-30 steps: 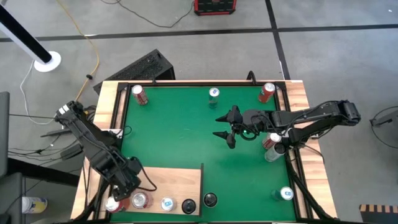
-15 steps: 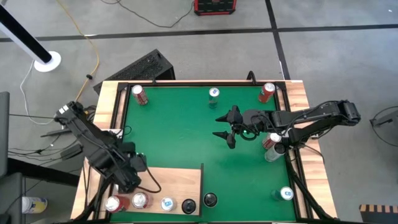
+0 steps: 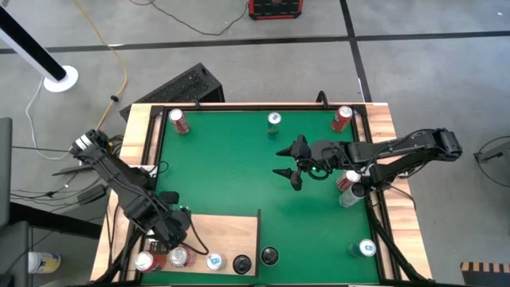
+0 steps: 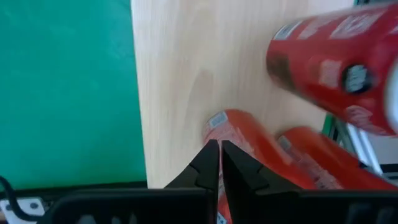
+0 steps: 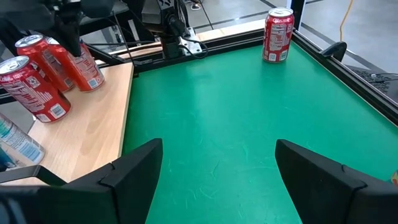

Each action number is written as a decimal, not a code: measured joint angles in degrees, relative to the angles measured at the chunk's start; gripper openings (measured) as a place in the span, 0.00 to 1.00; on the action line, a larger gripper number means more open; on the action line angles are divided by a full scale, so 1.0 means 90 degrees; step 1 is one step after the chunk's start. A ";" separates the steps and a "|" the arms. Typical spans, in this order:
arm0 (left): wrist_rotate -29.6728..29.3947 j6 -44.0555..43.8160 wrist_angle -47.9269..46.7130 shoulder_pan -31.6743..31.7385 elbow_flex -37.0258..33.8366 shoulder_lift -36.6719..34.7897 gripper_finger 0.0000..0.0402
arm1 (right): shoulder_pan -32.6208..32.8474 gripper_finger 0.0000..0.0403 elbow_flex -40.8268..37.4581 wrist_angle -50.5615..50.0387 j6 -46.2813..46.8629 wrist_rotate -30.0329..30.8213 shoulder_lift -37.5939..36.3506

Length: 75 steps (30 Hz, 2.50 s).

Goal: Place canned beverage on shelf
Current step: Put the left orange soda can on the shelf aligned with the other orange soda can, then put the left red soda can on the shelf aligned with the other red soda can

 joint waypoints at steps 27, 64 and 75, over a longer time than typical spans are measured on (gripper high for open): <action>0.0513 -0.0741 -0.0154 -0.0223 -0.0011 -0.0002 0.00 | 0.0000 0.83 0.0000 -0.0012 0.0005 0.0000 0.0000; -0.3119 0.2027 -0.1589 0.3789 0.1269 -0.1807 0.23 | 0.0001 0.83 0.0000 -0.0090 -0.0276 0.0002 0.0000; -0.0601 0.4348 -0.0292 0.9516 0.1269 -0.1394 0.42 | -0.0001 0.83 0.0000 -0.0087 -0.0741 0.0002 0.0000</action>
